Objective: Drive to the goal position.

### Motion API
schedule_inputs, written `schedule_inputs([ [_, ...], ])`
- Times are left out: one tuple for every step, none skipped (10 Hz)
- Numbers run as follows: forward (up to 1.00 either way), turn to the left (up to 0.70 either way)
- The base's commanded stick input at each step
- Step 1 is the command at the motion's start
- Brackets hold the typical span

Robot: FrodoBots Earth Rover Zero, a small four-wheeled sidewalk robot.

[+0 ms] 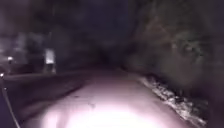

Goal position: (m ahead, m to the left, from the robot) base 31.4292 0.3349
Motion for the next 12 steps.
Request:
schedule_inputs([
  [0.5,0.05],
  [0.5,0.01],
  [0.5,0.0],
  [0.5,0.02],
  [0.5,0.02],
  [0.5,0.0],
  [0.5,0.0],
  [0.5,0.0],
  [0.5,0.0],
  [0.5,0.0],
  [0.5,0.0],
  [0.5,0.0],
])
